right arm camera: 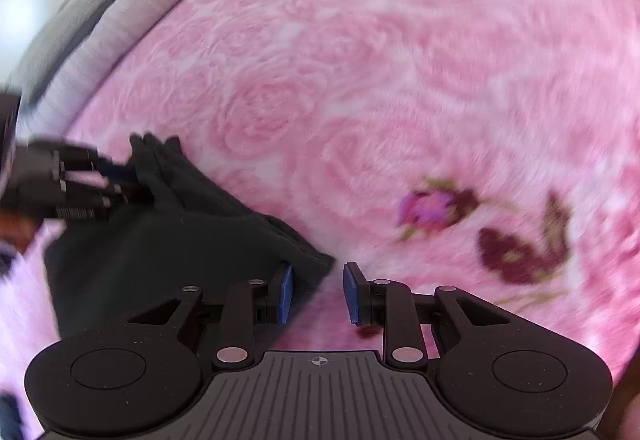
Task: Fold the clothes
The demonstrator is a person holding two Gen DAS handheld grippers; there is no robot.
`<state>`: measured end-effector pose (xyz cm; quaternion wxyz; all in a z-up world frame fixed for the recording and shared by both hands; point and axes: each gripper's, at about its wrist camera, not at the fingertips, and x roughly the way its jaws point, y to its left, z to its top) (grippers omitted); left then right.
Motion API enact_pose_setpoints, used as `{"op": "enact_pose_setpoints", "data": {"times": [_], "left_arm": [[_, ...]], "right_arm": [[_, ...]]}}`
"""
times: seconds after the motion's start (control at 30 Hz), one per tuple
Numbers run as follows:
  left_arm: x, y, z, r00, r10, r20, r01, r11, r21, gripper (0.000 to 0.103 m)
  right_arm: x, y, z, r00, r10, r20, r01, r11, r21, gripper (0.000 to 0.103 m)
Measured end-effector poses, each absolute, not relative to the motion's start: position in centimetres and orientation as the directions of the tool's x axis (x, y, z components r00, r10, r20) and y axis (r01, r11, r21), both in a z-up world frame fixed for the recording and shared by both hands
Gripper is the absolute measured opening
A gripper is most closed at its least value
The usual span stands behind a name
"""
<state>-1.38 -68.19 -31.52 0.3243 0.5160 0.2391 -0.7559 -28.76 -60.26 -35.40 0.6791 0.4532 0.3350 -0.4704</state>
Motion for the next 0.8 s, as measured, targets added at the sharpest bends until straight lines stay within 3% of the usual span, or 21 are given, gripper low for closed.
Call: {"op": "enact_pose_setpoints", "data": {"times": [0.13, 0.23, 0.47, 0.6, 0.8], "left_arm": [[-1.8, -68.2, -31.4, -0.231, -0.243, -0.942, 0.744, -0.668, -0.011, 0.034], [-2.0, -68.1, -31.5, -0.223, -0.246, -0.943, 0.75, -0.661, -0.004, 0.034], [-2.1, -68.2, -31.5, -0.215, -0.246, -0.945, 0.75, -0.662, 0.001, 0.034], [-2.0, -68.3, -31.7, -0.221, -0.238, -0.946, 0.743, -0.669, -0.005, 0.034], [-1.8, -68.0, -31.3, -0.228, -0.243, -0.943, 0.735, -0.678, -0.003, 0.034]], "right_arm": [[-28.8, -59.5, -34.8, 0.231, -0.339, -0.912, 0.972, 0.118, 0.202, 0.026], [-27.1, -58.6, -32.8, 0.202, -0.411, -0.889, 0.964, 0.242, 0.107, 0.026], [-21.1, -58.7, -32.1, 0.403, -0.373, -0.836, 0.849, 0.493, 0.189, 0.026], [-19.6, -60.2, -34.7, 0.404, -0.319, -0.858, 0.834, 0.513, 0.202, 0.026], [-22.2, -61.7, -35.8, 0.298, -0.382, -0.875, 0.875, 0.476, 0.09, 0.026]]}}
